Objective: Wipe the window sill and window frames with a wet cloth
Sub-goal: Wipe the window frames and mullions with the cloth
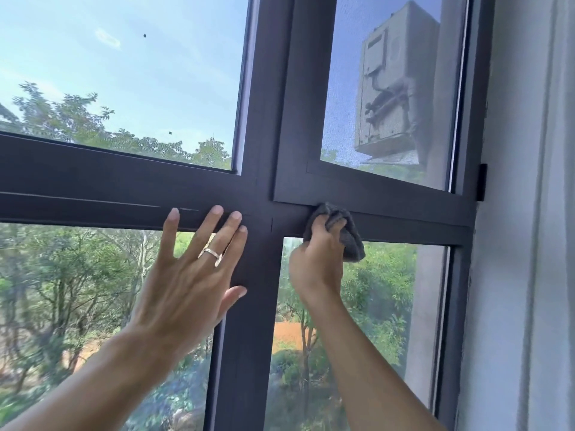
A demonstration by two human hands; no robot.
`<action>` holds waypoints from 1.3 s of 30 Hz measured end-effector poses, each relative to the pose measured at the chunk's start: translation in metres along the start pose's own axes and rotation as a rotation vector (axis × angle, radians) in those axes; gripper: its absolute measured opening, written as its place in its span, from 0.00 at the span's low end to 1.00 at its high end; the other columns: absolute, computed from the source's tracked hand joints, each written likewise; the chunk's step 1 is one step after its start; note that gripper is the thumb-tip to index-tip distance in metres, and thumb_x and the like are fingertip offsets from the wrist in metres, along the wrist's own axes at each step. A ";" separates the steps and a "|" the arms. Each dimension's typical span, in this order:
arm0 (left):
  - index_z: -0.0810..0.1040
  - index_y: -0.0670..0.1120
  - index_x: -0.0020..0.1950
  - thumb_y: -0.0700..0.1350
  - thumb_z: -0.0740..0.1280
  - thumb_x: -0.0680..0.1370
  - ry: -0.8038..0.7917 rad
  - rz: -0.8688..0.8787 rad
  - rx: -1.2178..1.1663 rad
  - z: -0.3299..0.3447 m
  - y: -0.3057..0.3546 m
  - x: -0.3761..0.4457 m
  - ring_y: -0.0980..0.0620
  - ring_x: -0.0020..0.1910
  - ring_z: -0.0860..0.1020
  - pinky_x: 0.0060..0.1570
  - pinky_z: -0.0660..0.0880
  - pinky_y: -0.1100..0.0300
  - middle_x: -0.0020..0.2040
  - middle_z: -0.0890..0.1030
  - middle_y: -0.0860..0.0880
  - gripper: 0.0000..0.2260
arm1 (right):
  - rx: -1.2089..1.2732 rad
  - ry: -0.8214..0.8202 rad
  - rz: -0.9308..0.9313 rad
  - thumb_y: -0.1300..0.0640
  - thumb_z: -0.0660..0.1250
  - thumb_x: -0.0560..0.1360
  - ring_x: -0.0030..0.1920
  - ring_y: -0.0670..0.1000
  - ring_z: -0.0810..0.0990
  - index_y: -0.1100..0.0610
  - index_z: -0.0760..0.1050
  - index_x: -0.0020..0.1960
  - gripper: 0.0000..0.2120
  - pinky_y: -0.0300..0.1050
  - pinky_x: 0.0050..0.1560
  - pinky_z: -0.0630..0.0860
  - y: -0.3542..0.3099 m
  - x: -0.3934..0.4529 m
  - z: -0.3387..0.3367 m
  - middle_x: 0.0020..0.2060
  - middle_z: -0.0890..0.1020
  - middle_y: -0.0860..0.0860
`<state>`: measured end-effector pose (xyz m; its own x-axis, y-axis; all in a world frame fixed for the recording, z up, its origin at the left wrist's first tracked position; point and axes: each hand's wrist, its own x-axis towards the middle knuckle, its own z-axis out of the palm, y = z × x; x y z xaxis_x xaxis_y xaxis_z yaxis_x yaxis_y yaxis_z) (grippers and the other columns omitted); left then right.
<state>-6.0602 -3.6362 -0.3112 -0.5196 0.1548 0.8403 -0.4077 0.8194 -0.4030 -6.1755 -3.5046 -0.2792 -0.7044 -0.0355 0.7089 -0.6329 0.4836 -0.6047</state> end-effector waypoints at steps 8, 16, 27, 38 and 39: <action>0.71 0.39 0.72 0.57 0.75 0.68 -0.022 -0.014 0.003 -0.006 0.002 -0.003 0.40 0.75 0.64 0.71 0.49 0.30 0.75 0.67 0.40 0.38 | -0.036 -0.029 -0.430 0.66 0.54 0.71 0.65 0.60 0.70 0.55 0.68 0.74 0.32 0.49 0.71 0.65 0.015 -0.057 0.026 0.78 0.58 0.57; 0.72 0.40 0.71 0.57 0.79 0.64 -0.029 -0.040 -0.016 -0.009 0.003 -0.004 0.41 0.74 0.66 0.70 0.50 0.29 0.74 0.68 0.42 0.41 | -0.036 0.034 -0.322 0.63 0.53 0.77 0.66 0.57 0.60 0.46 0.58 0.79 0.31 0.50 0.73 0.60 0.004 -0.081 0.047 0.78 0.51 0.56; 0.68 0.39 0.73 0.62 0.78 0.62 -0.055 -0.159 0.031 -0.009 0.003 -0.009 0.38 0.76 0.61 0.72 0.48 0.31 0.76 0.63 0.37 0.47 | -0.164 0.167 -0.461 0.59 0.56 0.75 0.61 0.58 0.70 0.55 0.66 0.75 0.28 0.52 0.64 0.72 0.006 -0.076 0.047 0.70 0.68 0.58; 0.68 0.35 0.71 0.55 0.78 0.66 -0.034 -0.166 -0.003 -0.003 0.014 -0.029 0.39 0.76 0.61 0.71 0.51 0.30 0.75 0.64 0.37 0.42 | 0.048 -0.146 -0.275 0.62 0.54 0.81 0.79 0.57 0.48 0.42 0.52 0.79 0.31 0.49 0.77 0.54 0.006 -0.080 0.038 0.79 0.41 0.57; 0.68 0.34 0.71 0.54 0.78 0.66 -0.028 -0.156 -0.011 -0.001 0.014 -0.033 0.39 0.76 0.61 0.71 0.51 0.30 0.75 0.64 0.37 0.41 | 0.027 -0.121 -0.270 0.61 0.55 0.81 0.77 0.59 0.52 0.42 0.53 0.79 0.30 0.50 0.76 0.56 0.001 -0.069 0.038 0.79 0.46 0.58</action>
<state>-6.0477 -3.6292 -0.3445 -0.4717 0.0098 0.8817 -0.4769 0.8382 -0.2645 -6.1397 -3.5351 -0.3430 -0.5416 -0.2644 0.7979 -0.8097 0.4190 -0.4108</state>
